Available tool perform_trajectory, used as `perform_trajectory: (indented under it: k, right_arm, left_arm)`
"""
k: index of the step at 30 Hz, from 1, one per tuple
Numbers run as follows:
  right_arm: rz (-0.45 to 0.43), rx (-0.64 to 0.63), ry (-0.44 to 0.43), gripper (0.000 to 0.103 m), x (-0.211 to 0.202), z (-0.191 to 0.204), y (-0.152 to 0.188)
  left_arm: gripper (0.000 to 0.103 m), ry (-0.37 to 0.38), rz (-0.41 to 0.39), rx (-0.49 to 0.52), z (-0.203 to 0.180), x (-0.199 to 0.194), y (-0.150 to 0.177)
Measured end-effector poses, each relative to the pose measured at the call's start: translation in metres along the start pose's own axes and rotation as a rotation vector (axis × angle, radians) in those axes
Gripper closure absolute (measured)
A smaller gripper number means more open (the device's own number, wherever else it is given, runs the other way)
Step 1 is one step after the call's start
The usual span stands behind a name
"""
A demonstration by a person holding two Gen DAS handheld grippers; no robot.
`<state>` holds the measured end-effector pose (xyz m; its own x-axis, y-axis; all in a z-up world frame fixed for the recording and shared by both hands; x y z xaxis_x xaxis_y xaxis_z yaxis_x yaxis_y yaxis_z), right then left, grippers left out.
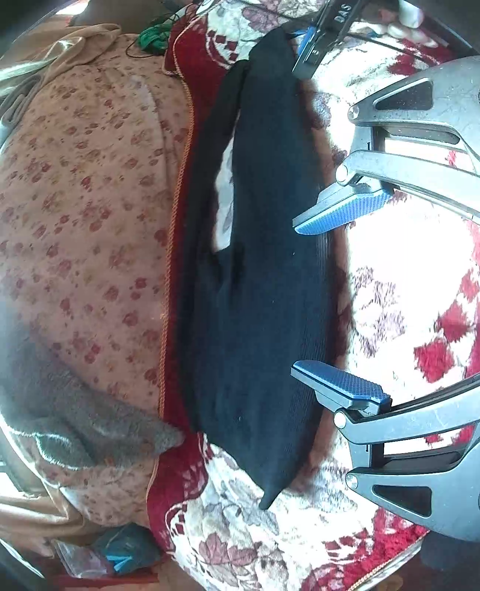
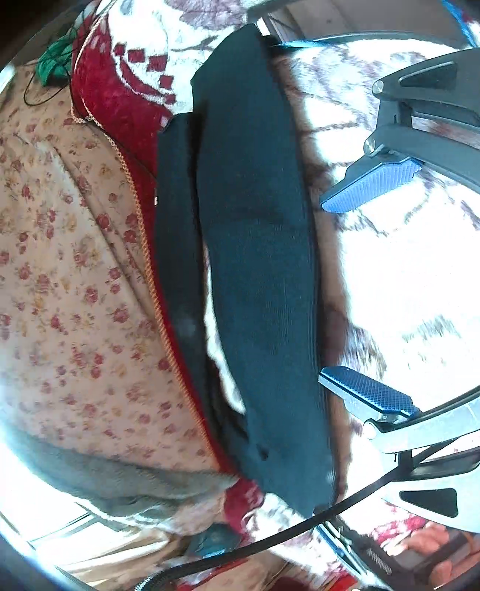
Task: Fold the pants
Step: 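Position both open grippers in front of the black pants' edge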
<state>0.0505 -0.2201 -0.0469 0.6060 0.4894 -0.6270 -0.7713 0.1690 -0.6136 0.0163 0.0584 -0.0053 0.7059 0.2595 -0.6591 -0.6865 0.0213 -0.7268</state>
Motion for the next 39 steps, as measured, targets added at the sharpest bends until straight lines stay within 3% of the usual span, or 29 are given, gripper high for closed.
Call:
perform_trajectory:
  k: [5,12,39]
  right_arm:
    - [-0.03,-0.112,0.051,0.019,-0.019,0.022,-0.003]
    - [-0.017,-0.144,0.065,0.019,-0.029,0.026,-0.003]
    - [-0.015,-0.081,0.073,0.019,-0.029,0.014,0.003]
  left_arm:
    - [0.032,0.026,0.032,-0.039,0.003,0.0,0.001]
    - [0.032,0.04,0.037,-0.035,-0.006,-0.005,0.001]
    - [0.032,0.022,0.055,-0.054,0.004,0.004,0.001]
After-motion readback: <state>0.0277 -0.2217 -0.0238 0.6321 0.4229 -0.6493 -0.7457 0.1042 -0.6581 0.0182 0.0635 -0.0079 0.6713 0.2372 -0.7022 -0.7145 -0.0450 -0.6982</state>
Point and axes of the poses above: each gripper's, at about its wrist camera, not at the fingertips, and x roughly the way its jaws point, z to its left, y to its underside, the point moved 10 cm from there along x, roughly the way its jaws point, and after that the axes turned 14 degrees about -y, right-handed, at the moved point
